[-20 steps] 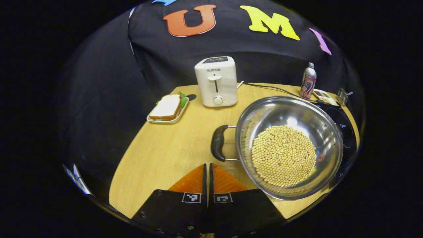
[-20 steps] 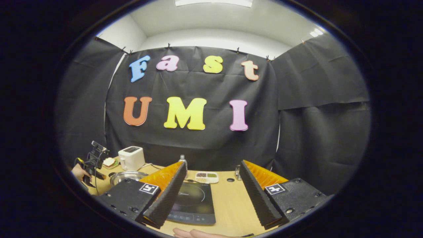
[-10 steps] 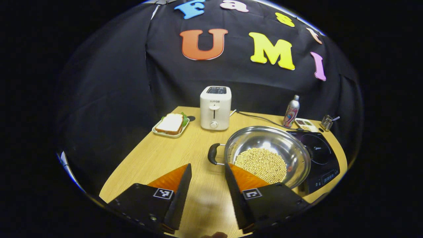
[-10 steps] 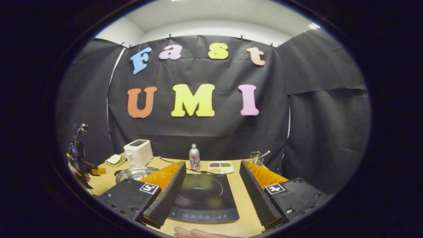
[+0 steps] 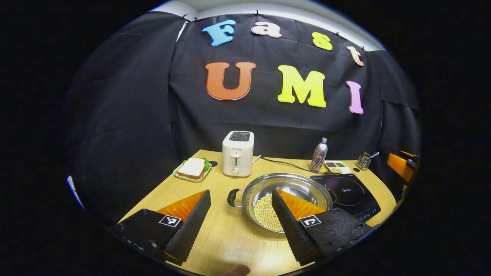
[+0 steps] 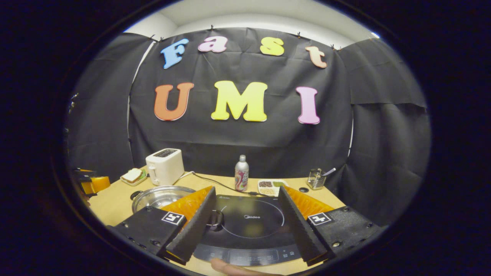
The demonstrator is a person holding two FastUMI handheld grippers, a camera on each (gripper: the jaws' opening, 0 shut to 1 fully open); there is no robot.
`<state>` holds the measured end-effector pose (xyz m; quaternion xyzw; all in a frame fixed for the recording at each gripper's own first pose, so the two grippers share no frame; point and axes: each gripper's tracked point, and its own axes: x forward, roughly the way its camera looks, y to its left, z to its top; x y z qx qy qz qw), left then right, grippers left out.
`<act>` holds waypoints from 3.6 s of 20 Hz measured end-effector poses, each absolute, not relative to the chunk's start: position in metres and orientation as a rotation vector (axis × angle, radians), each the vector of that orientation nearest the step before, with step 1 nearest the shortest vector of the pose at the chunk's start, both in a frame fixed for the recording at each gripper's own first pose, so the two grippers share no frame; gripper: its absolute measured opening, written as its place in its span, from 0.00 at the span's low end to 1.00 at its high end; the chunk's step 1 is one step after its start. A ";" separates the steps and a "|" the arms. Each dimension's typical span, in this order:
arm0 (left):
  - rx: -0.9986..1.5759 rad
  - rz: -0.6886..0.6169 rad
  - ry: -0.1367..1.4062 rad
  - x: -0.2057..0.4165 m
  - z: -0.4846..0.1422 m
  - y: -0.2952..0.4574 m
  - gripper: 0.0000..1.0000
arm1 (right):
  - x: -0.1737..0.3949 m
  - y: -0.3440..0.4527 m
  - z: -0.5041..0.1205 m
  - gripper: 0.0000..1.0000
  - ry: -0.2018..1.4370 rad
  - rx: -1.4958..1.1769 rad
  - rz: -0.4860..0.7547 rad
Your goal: First push the handle of the pot to place it horizontally, then grasp the pot with both hands and set it on the induction cooktop.
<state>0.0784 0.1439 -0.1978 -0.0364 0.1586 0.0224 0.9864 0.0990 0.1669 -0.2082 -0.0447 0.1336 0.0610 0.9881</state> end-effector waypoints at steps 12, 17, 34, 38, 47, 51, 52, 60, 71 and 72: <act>-0.014 0.002 0.481 0.155 -0.273 0.149 0.96 | 0.165 0.221 -0.328 1.00 0.555 -0.098 0.169; 0.035 -0.022 0.559 0.183 -0.307 0.151 0.96 | 0.177 0.230 -0.370 1.00 0.650 -0.090 0.164; 0.032 -0.036 0.627 0.206 -0.346 0.163 0.64 | 0.182 0.243 -0.404 0.64 0.759 -0.079 0.185; 0.011 -0.058 0.655 0.204 -0.349 0.163 0.65 | 0.184 0.244 -0.404 0.64 0.759 -0.092 0.204; -0.018 -0.075 0.737 0.201 -0.355 0.161 0.61 | 0.186 0.244 -0.403 0.65 0.776 -0.124 0.228; -0.028 -0.050 0.792 0.188 -0.349 0.163 0.60 | 0.178 0.248 -0.400 0.61 0.827 -0.122 0.248; -0.028 -0.043 0.793 0.183 -0.345 0.164 0.60 | 0.176 0.249 -0.397 0.58 0.835 -0.111 0.254; -0.060 -0.011 0.771 0.165 -0.285 0.165 0.65 | 0.170 0.251 -0.324 0.60 0.755 -0.122 0.327; -0.018 -0.036 0.642 0.169 -0.175 0.118 0.60 | 0.185 0.203 -0.208 0.60 0.663 -0.100 0.333; -0.016 -0.040 0.635 0.172 -0.169 0.110 0.60 | 0.186 0.195 -0.203 0.58 0.663 -0.099 0.330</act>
